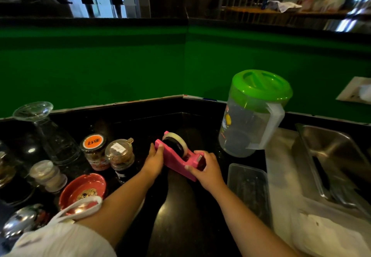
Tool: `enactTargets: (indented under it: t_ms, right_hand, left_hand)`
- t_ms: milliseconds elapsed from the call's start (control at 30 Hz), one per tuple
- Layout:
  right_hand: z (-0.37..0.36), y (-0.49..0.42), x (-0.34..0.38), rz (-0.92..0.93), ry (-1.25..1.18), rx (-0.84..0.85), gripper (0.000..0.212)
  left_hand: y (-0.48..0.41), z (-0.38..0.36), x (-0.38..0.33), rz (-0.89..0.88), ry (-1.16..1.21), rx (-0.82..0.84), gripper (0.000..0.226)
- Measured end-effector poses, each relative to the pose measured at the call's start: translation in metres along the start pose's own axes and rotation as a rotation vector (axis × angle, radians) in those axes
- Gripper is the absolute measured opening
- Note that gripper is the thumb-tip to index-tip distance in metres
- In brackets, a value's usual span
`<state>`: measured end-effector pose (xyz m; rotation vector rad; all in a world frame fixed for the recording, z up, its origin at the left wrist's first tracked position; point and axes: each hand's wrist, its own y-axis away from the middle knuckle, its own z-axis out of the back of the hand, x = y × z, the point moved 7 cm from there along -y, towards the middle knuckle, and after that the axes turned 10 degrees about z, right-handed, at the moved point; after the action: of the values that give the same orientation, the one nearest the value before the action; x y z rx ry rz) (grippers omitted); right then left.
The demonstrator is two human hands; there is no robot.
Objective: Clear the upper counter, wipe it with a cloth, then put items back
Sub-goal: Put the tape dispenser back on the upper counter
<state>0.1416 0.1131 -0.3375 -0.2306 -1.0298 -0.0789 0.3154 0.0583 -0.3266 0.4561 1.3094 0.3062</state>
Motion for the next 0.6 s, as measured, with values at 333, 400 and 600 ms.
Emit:
enactTargets:
  t_ms: [333,400,600]
  right_hand:
    - [0.018,0.010,0.019,0.008,-0.014,0.122,0.055]
    - [0.032,0.014,0.029,0.035,0.020,0.084,0.055]
    - [0.088,0.014,0.092,0.152,0.130,0.006,0.054]
  left_hand:
    - [0.014,-0.007,-0.002,-0.042,-0.042,-0.036,0.052]
    - [0.023,-0.009,-0.009,-0.080,-0.001,-0.026,0.050]
    - [0.062,-0.015,-0.053,-0.204,0.131,-0.022,0.048]
